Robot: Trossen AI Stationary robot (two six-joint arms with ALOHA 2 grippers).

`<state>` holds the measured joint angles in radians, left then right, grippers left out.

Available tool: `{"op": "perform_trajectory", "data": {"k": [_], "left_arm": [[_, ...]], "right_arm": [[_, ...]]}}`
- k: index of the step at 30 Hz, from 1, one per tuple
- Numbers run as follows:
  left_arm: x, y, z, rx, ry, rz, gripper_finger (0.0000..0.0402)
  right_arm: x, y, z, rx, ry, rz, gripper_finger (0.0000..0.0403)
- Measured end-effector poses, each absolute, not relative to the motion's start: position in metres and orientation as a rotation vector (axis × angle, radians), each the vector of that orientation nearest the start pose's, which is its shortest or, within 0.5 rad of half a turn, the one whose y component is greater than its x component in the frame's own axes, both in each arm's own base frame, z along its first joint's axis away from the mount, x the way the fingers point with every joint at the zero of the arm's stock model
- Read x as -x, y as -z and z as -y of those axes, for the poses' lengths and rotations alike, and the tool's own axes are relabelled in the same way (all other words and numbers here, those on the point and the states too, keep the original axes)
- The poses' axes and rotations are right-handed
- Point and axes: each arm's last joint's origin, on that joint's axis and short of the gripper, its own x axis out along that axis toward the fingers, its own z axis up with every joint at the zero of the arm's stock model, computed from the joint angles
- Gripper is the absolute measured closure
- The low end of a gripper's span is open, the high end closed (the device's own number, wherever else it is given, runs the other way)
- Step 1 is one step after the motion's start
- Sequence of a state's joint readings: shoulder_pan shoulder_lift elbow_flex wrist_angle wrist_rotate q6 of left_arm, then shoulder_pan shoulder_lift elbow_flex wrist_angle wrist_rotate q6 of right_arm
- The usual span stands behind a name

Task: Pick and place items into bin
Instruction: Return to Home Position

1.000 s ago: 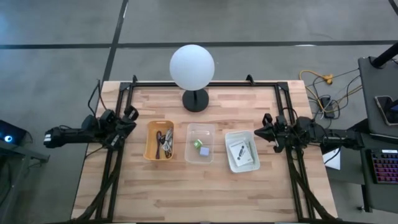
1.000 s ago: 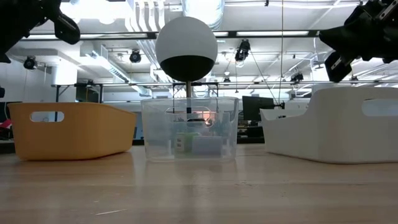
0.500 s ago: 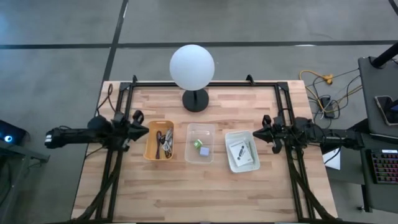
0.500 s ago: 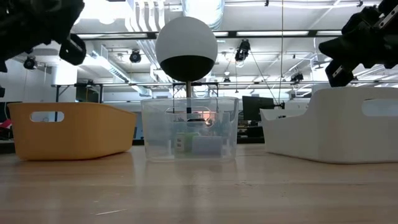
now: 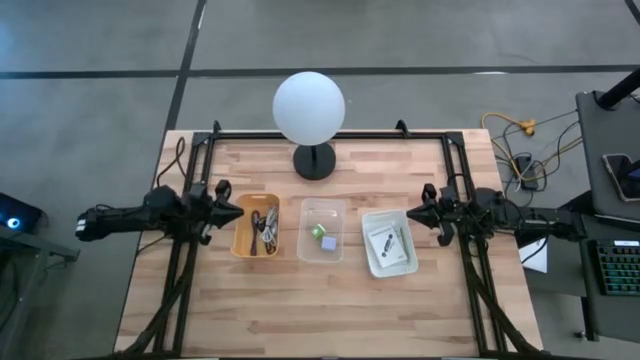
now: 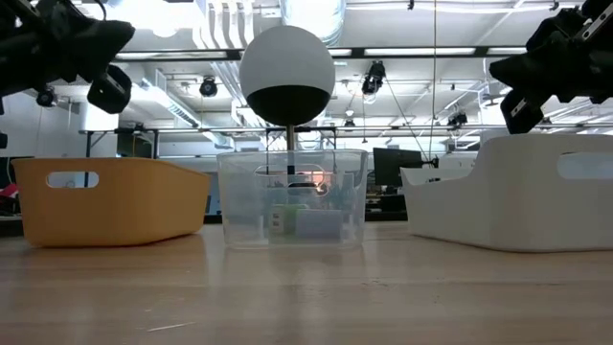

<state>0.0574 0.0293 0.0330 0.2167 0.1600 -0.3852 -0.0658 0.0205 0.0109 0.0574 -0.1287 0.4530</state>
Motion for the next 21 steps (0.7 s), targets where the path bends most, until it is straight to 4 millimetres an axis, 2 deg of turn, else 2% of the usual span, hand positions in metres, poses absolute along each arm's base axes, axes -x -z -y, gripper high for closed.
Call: {"op": "perform_trajectory", "data": {"k": [21], "left_arm": [[-0.0997, -0.1899, -0.0011, 0.365, 0.135, 0.152, 0.0393]], "right_arm": [[-0.0980, -0.1710, 0.0027, -0.448, -0.074, 0.031, 0.0394]]}}
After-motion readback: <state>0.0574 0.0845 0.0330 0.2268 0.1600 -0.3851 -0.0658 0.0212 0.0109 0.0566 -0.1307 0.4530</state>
